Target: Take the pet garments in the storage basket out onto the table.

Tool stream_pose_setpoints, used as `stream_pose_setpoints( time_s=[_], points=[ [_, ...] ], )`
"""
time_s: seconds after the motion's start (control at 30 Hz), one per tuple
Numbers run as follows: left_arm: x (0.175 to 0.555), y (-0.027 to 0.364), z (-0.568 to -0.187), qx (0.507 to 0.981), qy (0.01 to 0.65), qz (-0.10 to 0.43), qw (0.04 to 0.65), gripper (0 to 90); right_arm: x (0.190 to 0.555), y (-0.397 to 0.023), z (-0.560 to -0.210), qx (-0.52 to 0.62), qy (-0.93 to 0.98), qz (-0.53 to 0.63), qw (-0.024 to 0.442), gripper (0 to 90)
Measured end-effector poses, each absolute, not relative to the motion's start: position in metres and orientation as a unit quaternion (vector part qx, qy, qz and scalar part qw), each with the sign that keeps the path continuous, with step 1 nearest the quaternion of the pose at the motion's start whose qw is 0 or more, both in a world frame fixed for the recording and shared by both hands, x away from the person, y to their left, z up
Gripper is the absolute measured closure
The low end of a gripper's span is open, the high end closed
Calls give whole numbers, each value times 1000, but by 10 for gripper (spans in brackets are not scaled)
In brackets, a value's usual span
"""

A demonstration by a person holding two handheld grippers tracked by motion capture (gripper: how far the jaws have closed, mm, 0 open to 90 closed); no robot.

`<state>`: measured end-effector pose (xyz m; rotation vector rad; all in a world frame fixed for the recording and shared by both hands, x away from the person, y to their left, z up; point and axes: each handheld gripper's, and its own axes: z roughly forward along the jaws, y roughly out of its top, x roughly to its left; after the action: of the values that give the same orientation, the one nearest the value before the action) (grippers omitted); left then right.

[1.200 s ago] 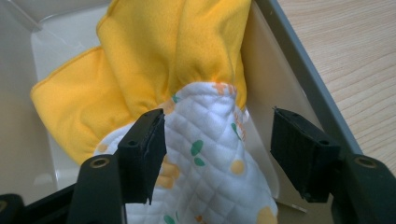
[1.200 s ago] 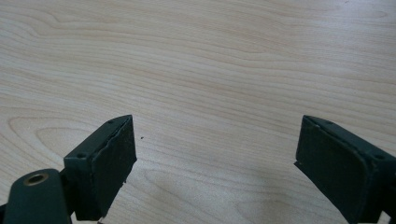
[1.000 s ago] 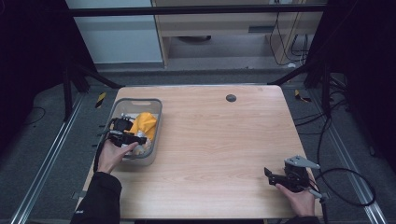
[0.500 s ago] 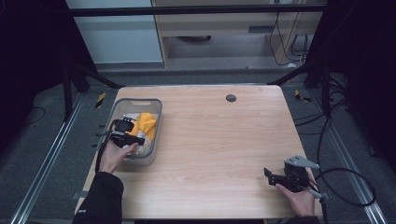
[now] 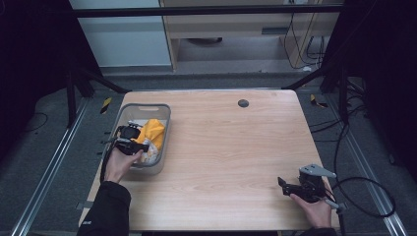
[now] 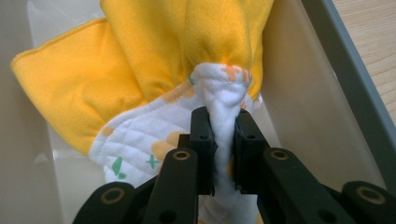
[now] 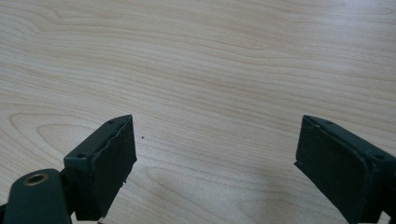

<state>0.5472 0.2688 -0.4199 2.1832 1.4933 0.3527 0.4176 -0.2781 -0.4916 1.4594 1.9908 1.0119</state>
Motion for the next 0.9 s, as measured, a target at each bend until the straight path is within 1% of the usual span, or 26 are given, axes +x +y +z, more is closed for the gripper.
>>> stream_pose_setpoints(
  time_s=[0.37,0.9],
  points=[
    [542,271,-403,794,541,134,244,819,418,-278,-492,531,726,368,237,121],
    [531,272,-369,798,522,151,259,822,418,-278,-492,530,726,368,238,121]
  ],
)
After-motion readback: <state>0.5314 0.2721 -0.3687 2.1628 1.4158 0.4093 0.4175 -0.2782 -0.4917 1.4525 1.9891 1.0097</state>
